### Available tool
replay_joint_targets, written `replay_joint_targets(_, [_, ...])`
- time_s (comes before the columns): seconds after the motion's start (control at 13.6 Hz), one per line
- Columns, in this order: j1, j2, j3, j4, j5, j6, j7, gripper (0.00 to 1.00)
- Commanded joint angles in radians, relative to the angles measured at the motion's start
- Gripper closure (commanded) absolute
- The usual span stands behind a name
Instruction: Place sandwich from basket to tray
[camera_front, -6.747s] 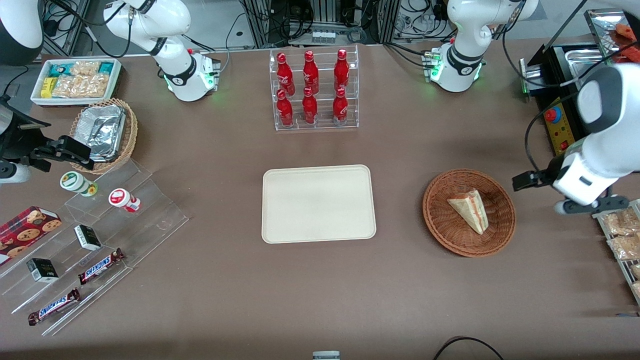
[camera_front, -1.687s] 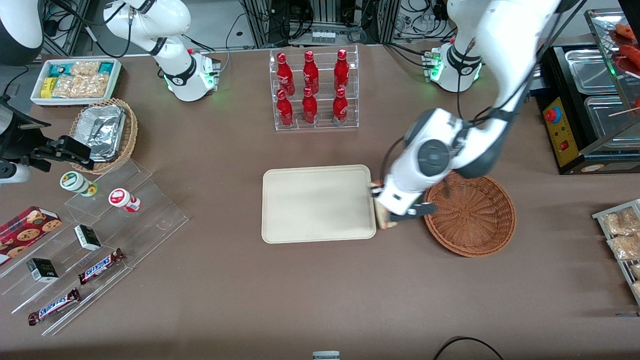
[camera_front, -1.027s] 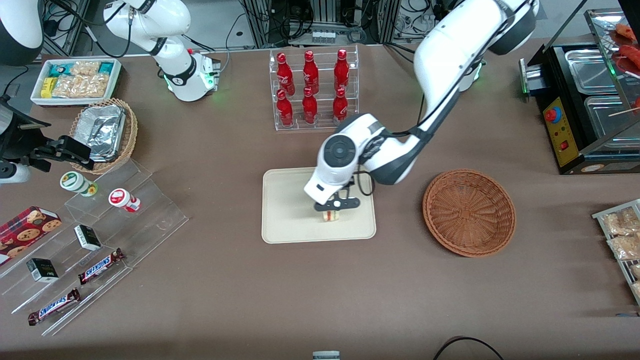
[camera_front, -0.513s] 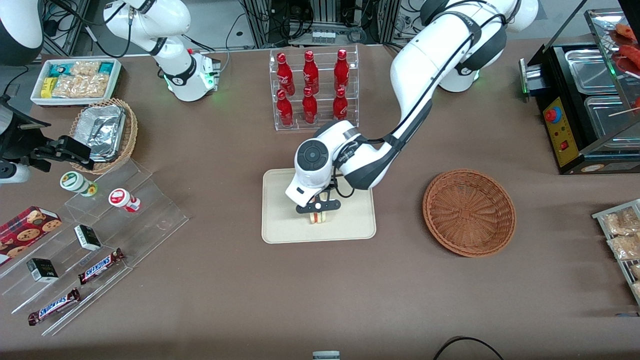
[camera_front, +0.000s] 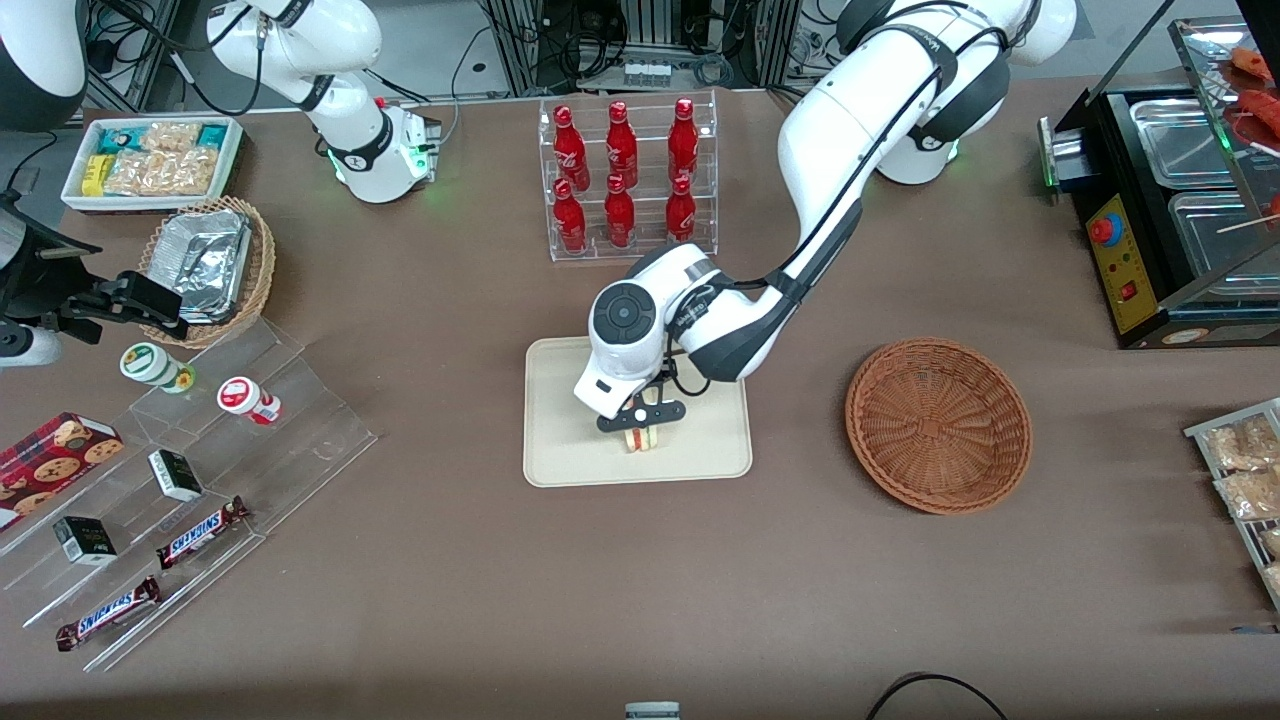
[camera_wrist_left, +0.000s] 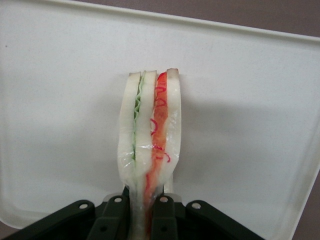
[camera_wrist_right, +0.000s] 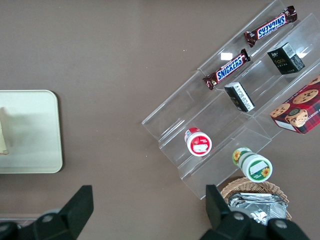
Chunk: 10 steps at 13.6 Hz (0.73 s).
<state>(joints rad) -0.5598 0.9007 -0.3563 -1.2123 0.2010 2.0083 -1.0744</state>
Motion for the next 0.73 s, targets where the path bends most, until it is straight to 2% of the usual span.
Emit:
replay_joint_targets(0.0, [-0.02, 0.027, 0.008, 0.039, 0.011, -0.016, -0.044, 0.96])
replay_joint_targets(0.07, [-0.02, 0.029, 0.008, 0.039, 0.012, -0.016, -0.041, 0.66])
replay_joint_targets(0.15, [-0.02, 0.029, 0.008, 0.039, 0.014, -0.016, -0.033, 0.15])
replay_joint_targets(0.22, [-0.02, 0.029, 0.008, 0.037, 0.014, -0.016, -0.032, 0.0])
replay_joint_targets(0.66, [-0.008, -0.02, -0.001, 0.039, 0.008, -0.037, -0.025, 0.0])
